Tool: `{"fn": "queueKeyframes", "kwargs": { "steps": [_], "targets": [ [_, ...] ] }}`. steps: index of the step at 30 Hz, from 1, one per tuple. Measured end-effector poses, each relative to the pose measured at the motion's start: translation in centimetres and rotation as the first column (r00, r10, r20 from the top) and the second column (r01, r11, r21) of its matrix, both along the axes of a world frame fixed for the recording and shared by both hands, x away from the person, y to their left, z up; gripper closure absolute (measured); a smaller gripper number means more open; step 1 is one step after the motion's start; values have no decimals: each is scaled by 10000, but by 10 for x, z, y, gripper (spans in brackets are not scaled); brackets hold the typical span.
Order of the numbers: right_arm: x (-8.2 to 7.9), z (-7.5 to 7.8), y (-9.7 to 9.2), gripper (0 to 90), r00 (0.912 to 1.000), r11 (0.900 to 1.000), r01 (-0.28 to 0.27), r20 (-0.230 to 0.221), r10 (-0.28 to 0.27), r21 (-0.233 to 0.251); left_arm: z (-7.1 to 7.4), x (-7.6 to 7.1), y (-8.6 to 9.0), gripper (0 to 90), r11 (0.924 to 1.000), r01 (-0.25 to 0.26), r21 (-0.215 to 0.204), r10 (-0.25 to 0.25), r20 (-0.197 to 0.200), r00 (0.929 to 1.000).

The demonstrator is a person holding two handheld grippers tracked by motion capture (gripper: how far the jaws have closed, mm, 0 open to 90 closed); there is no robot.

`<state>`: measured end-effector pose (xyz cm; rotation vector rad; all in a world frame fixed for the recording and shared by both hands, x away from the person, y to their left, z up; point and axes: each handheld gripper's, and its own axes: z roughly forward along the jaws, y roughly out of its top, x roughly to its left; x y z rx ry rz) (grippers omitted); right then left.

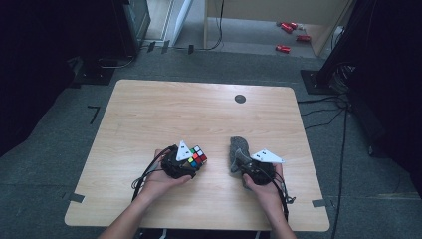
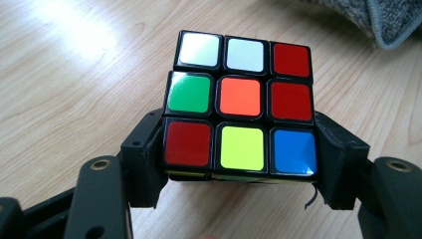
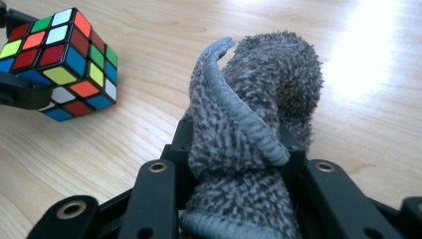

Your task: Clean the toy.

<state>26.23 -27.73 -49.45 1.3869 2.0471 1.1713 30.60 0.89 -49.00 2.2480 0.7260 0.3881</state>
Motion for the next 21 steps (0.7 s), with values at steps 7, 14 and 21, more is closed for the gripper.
{"fn": "queueKeyframes", "kwargs": {
  "steps": [7,14,21],
  "targets": [
    [0,-5,1,643,9999,9999,-101,-67,101,-21,-5,6,2,339,9992,-51,-401,38,-327,9995],
    [2,-9,3,643,9997,9998,-207,-146,206,-39,-18,8,2,326,9998,-160,-121,151,-686,9975],
    [4,-15,3,649,9995,9996,-144,-281,137,-229,-22,9,1,346,9988,-217,-428,200,-388,9990]
  ]
}}
